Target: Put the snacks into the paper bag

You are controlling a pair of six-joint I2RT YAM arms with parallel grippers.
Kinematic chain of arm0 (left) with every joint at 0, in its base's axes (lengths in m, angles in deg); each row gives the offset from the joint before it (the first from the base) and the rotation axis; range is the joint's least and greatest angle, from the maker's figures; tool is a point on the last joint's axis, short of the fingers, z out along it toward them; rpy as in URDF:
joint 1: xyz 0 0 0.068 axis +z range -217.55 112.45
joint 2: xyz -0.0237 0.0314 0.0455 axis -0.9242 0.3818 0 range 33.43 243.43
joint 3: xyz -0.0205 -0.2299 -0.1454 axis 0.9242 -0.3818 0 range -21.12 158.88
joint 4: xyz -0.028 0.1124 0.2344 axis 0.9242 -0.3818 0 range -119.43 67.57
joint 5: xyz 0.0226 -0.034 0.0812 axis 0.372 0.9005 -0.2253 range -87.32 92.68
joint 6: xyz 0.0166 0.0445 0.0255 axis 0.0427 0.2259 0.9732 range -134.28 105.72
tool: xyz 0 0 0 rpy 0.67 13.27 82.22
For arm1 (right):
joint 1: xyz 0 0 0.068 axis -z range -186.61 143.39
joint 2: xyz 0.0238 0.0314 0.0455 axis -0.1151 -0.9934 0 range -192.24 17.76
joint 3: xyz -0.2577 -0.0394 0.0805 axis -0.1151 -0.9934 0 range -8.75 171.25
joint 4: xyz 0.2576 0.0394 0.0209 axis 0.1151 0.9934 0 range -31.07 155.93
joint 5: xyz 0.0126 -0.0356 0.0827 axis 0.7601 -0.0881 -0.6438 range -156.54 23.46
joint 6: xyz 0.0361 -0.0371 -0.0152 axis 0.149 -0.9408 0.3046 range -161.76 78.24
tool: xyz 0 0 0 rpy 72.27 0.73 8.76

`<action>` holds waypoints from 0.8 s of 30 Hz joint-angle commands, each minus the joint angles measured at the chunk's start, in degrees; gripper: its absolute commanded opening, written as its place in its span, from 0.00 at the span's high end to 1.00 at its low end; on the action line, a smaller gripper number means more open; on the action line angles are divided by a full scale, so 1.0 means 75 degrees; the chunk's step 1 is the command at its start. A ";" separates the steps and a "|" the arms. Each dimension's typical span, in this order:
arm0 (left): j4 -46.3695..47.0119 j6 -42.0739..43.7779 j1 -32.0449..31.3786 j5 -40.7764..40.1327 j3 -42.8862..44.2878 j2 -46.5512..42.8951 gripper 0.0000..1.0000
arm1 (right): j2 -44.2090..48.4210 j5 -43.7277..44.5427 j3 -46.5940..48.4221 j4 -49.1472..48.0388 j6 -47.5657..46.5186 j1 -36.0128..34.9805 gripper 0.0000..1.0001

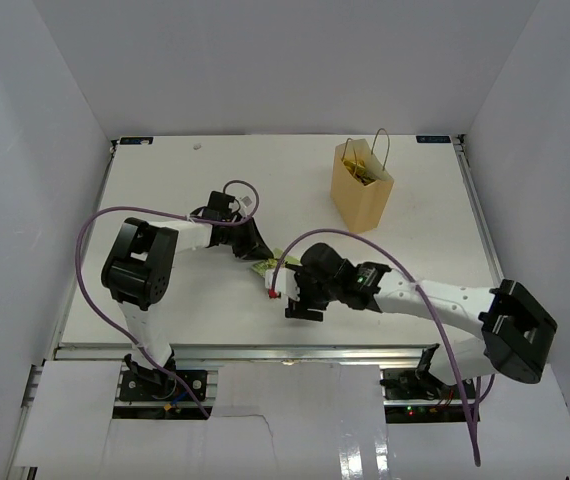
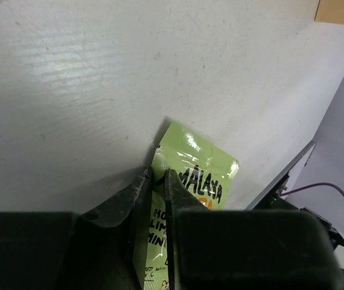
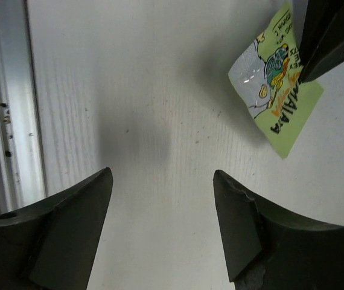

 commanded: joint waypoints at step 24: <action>-0.0743 -0.0320 -0.0209 0.1361 0.0123 -0.0085 0.84 | -0.2112 0.1296 0.0166 -0.3902 -0.3142 -0.0805 0.41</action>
